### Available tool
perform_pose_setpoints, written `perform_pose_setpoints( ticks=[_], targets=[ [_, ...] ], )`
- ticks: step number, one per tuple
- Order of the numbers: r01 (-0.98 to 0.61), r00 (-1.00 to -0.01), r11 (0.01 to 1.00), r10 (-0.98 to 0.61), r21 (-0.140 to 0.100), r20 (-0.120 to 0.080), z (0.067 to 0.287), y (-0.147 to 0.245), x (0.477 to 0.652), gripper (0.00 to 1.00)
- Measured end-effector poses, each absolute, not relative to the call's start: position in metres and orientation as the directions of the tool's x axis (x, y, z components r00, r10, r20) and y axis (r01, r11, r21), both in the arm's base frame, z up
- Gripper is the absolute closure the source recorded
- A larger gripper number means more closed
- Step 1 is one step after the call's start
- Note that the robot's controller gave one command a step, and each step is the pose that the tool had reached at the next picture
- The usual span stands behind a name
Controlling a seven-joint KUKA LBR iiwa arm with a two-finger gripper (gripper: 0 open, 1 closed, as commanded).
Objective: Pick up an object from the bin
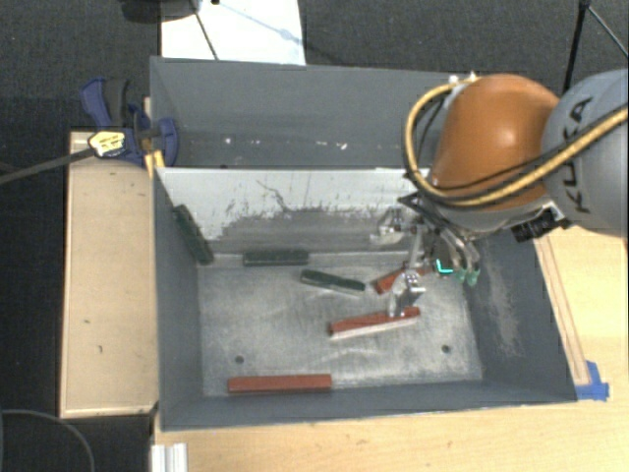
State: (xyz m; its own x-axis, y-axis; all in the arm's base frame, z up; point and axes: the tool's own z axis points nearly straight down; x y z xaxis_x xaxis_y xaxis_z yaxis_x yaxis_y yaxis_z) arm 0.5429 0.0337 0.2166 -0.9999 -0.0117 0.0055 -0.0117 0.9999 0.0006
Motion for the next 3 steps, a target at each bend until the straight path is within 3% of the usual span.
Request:
perform_pose_setpoints(
  ticks=[1, 2, 3],
  targets=[
    [-0.011, -1.0, 1.0, -0.011, 0.001, -0.003, 0.221, 0.034, 0.544, 0.0],
    [-0.053, -0.999, 0.999, -0.053, 0.0, -0.009, 0.173, 0.037, 0.542, 0.0],
    [-0.018, -1.0, 1.0, -0.018, 0.002, -0.01, 0.075, 0.017, 0.507, 1.0]
  ],
)
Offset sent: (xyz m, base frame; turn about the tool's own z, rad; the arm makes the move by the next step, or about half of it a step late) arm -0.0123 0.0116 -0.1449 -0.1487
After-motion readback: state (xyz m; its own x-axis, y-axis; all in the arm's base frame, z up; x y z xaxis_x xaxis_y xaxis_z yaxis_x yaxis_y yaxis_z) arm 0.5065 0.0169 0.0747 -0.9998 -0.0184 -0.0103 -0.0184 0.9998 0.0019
